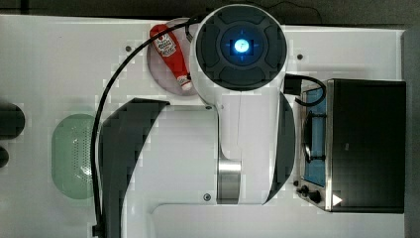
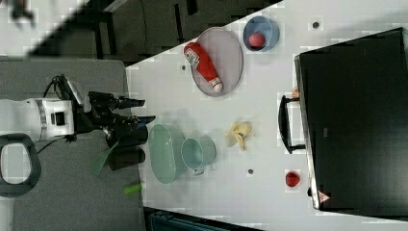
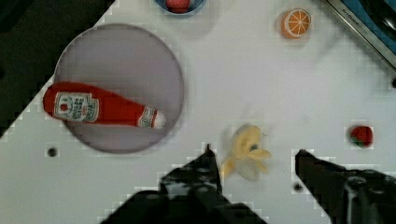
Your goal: Pick Banana and place it in strainer.
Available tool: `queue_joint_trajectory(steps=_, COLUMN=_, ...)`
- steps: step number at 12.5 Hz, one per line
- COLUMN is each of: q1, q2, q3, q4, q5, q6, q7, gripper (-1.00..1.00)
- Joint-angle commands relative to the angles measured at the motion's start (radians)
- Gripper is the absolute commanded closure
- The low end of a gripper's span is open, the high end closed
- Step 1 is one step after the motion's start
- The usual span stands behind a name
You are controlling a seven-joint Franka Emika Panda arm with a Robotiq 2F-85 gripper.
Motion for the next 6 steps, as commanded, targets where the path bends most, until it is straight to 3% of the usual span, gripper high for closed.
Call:
queue_joint_trajectory(steps=1, q1=-0.004, q2=-0.441, q3=-0.04, q4=-0.226, q5=-0.005, q6=-0.198, q7=0.119, gripper=-0.59)
queue_joint_trajectory(steps=3, q1=-0.004, q2=-0.441, q3=-0.041, q4=-0.23, q5=-0.005, q6=-0.198, q7=0.119, gripper=-0.99)
queue_joint_trajectory(steps=6, q1=-0.002, q2=-0.421, q3=-0.034, q4=-0.271, q5=-0.005, q6=-0.155, q7=0.119, gripper=-1.0)
